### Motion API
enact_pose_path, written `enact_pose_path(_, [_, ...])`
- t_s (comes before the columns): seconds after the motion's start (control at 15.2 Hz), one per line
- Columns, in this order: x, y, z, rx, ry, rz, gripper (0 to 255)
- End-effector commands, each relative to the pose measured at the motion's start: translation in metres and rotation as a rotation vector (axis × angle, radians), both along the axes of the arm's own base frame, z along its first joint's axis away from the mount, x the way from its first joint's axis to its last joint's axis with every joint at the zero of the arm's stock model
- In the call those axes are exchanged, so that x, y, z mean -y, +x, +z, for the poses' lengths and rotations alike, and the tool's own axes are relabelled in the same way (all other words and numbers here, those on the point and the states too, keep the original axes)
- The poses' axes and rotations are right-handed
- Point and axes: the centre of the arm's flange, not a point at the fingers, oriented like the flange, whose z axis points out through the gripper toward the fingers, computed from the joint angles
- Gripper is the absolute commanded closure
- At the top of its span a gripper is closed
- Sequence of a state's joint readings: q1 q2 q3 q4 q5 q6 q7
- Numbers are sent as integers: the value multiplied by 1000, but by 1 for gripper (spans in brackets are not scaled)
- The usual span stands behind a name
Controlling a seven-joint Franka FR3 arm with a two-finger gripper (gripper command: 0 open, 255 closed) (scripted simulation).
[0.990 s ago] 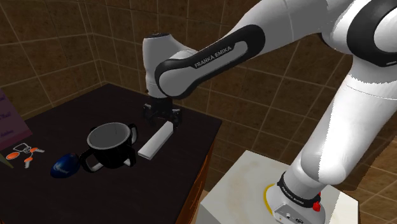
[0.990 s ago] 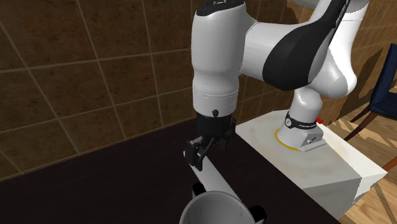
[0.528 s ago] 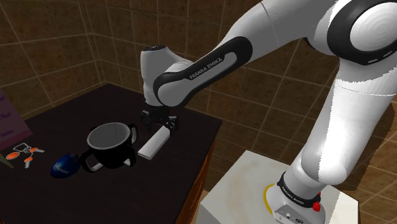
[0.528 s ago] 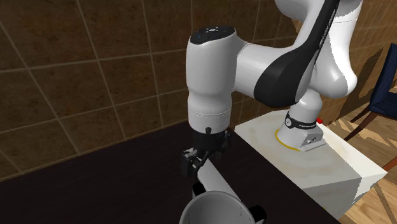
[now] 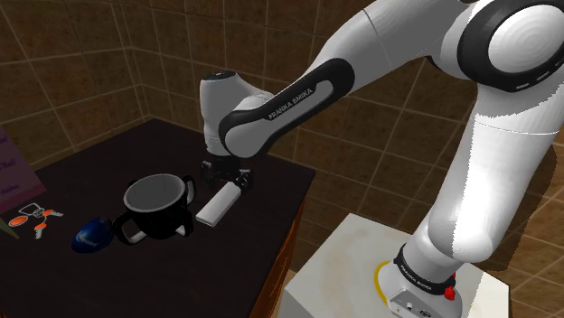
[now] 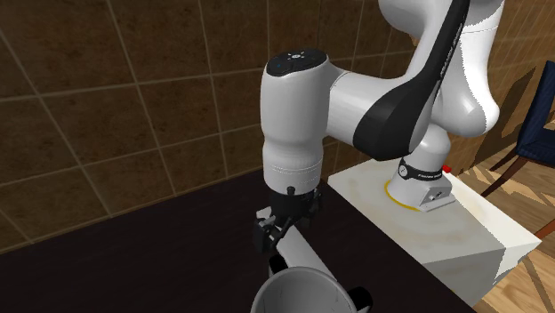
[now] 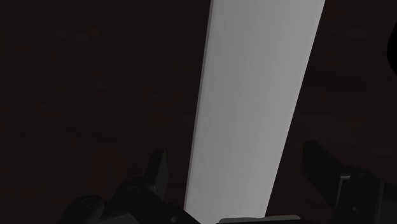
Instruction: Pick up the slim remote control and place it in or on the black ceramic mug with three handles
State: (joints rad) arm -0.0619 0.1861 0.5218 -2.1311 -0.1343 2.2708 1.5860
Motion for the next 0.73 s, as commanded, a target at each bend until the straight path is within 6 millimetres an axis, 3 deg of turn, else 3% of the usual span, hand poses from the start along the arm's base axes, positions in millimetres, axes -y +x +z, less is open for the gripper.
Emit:
enact_pose_path(0.0, [0,0,0,0,0,0,0])
enact_pose_path(0.07, [0,0,0,0,0,0,255])
enact_pose_path(0.66, [0,0,0,0,0,0,255])
